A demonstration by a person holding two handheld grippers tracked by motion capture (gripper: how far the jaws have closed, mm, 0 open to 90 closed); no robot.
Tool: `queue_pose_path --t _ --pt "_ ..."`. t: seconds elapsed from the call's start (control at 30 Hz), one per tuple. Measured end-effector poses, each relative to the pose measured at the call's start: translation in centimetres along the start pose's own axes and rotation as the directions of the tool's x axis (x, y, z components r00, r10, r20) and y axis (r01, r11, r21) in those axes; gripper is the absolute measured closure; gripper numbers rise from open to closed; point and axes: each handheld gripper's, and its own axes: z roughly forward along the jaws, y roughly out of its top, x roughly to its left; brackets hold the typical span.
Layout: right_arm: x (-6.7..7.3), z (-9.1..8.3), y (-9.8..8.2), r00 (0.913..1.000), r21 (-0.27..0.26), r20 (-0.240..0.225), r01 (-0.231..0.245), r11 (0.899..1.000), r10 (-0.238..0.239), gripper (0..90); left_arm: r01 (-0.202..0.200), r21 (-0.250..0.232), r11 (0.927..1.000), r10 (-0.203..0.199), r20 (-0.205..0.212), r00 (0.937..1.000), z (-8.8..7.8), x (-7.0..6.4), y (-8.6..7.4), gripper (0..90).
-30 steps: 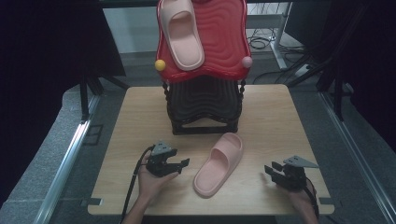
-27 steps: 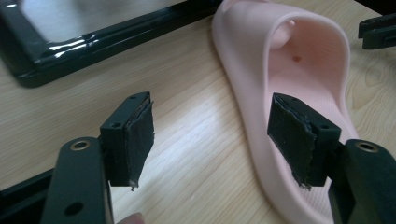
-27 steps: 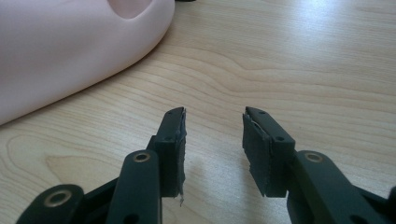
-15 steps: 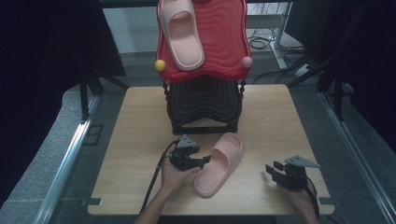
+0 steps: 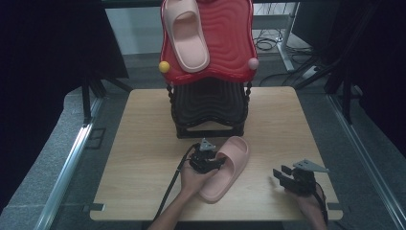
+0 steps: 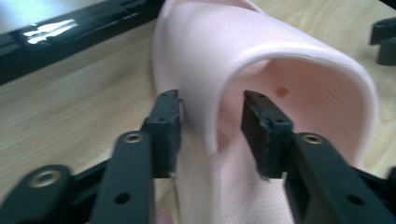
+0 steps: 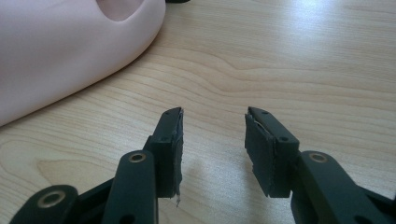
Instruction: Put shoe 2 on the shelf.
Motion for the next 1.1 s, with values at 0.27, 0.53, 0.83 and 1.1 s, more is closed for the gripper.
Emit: queue_pose_path --t 0.27,0.53,0.83,1.1 --pt "0.1 0.1 0.0 1.0000 0.004 -0.002 0.003 1.000 -0.003 56.8 0.015 -0.033 0.9993 -0.016 -0.027 0.9995 0.1 0.4 -0.2 76.0" --pt "0.1 0.0 0.0 1.0000 -0.001 0.001 0.003 1.000 -0.003 56.7 -0.005 -0.053 0.9986 0.002 -0.048 0.9988 -0.4 0.2 -0.6 81.7" --pt "0.1 -0.1 0.0 1.0000 -0.006 0.002 -0.002 1.000 0.002 56.7 0.013 -0.096 0.9953 -0.017 -0.040 0.9990 -2.2 0.7 -1.4 82.6" --pt "0.1 -0.1 0.0 1.0000 -0.005 0.004 -0.005 1.000 0.005 56.7 0.033 -0.179 0.9833 -0.038 -0.025 0.9990 -5.1 0.9 -2.0 82.6"
